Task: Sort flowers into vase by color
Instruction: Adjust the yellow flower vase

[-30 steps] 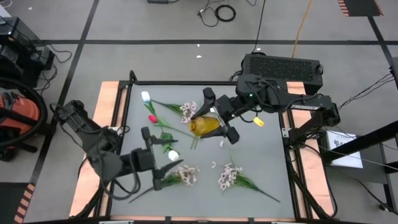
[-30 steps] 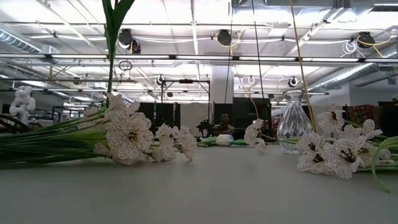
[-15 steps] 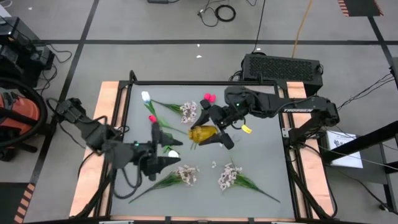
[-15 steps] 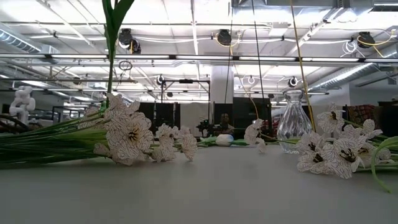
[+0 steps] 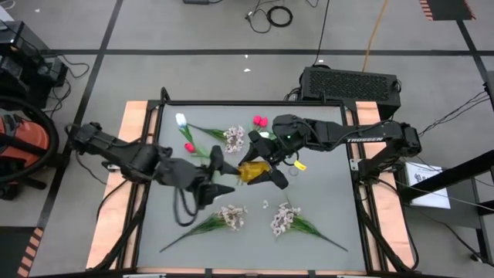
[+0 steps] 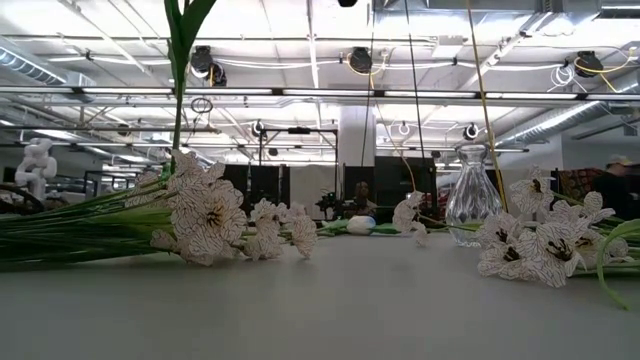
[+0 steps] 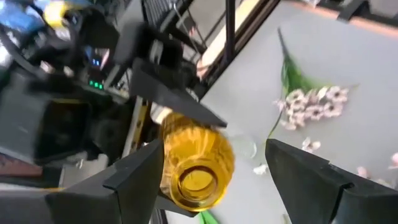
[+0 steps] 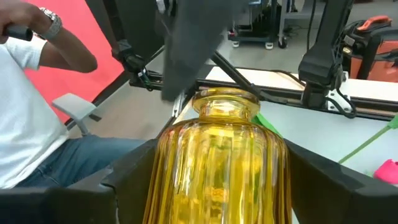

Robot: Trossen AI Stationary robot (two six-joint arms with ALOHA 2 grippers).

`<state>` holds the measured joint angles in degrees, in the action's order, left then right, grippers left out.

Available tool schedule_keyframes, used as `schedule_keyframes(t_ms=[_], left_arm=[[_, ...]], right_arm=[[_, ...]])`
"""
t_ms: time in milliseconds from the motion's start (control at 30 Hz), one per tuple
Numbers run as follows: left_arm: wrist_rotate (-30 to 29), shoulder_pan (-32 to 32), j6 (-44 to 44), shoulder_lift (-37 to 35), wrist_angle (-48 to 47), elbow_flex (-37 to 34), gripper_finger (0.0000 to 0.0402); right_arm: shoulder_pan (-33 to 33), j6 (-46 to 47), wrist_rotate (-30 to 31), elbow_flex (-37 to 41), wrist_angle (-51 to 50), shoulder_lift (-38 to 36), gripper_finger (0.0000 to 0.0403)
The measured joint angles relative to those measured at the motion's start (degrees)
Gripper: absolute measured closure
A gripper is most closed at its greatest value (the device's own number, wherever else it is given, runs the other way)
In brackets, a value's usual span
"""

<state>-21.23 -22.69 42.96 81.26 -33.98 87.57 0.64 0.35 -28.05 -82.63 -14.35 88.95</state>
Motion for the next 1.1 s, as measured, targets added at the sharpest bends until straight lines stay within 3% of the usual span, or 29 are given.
schedule_keyframes(t_ms=[300,633,967,1100], left_arm=[[-0.04,1.68,1.48,2.68,1.46,-0.02,0.0123],[-2.92,1.72,1.44,2.68,-0.04,-0.02,0.0207],[-5.01,1.72,1.23,2.35,-1.39,-0.02,0.0212],[-5.62,1.68,0.53,2.35,-1.67,-0.02,0.0196]], right_arm=[[0.00,-0.17,-0.15,0.07,-0.29,0.00,0.0112],[0.09,-0.65,0.10,0.09,-0.42,0.02,0.0112],[0.02,-0.82,-0.35,0.09,-0.47,0.03,0.0112],[0.00,-0.82,-0.35,0.09,-0.43,0.02,0.0112]])
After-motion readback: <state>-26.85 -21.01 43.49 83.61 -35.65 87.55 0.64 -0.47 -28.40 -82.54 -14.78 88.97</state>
